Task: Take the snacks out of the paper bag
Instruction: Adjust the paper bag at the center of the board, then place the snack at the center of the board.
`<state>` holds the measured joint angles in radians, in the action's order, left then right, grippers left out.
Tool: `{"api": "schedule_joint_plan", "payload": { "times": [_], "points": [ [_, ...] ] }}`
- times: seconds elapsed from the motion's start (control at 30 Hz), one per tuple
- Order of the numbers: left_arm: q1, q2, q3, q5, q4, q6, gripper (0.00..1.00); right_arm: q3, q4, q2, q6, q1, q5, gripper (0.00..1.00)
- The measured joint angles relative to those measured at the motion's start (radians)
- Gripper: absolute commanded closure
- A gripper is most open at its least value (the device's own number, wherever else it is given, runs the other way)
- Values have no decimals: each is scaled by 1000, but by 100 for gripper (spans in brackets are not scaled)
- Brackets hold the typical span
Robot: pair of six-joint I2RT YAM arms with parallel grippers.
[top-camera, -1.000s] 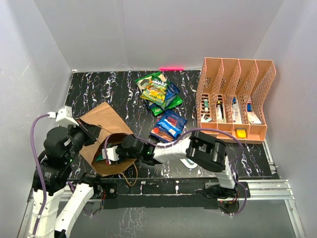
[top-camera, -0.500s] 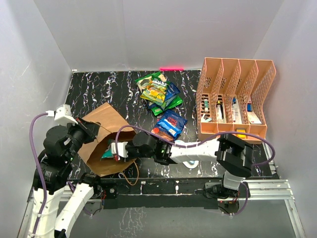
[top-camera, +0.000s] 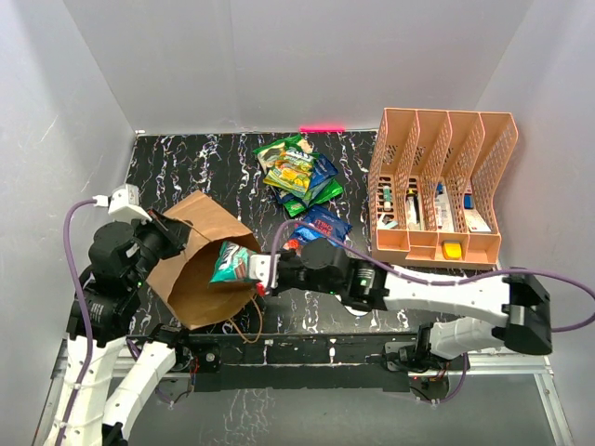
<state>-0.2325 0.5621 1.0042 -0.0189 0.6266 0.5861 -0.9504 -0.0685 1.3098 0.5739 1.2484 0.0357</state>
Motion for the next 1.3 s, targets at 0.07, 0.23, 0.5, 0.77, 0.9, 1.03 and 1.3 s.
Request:
{"api": "schedule_joint_plan", "payload": {
  "times": [0.07, 0.23, 0.5, 0.77, 0.9, 1.03, 1.3],
  "points": [
    [0, 16, 9, -2, -1, 1, 100, 1, 16, -62, 5, 0, -20, 92],
    [0, 69, 63, -13, -20, 21, 100, 17, 48, -203, 47, 1, -140, 92],
    [0, 216, 257, 0, -68, 94, 100, 24, -117, -335, 159, -17, -473, 92],
    [0, 314, 375, -26, -128, 118, 100, 32, -266, -357, 184, -82, -571, 92],
    [0, 343, 379, -85, -119, 131, 100, 32, -274, -375, 188, -83, -555, 92],
    [0, 356, 368, -168, -101, 147, 100, 32, -274, -397, 192, -83, -542, 92],
    [0, 252, 241, -271, -93, 101, 100, 33, -274, -407, 184, -84, -513, 92]
  ]
}}
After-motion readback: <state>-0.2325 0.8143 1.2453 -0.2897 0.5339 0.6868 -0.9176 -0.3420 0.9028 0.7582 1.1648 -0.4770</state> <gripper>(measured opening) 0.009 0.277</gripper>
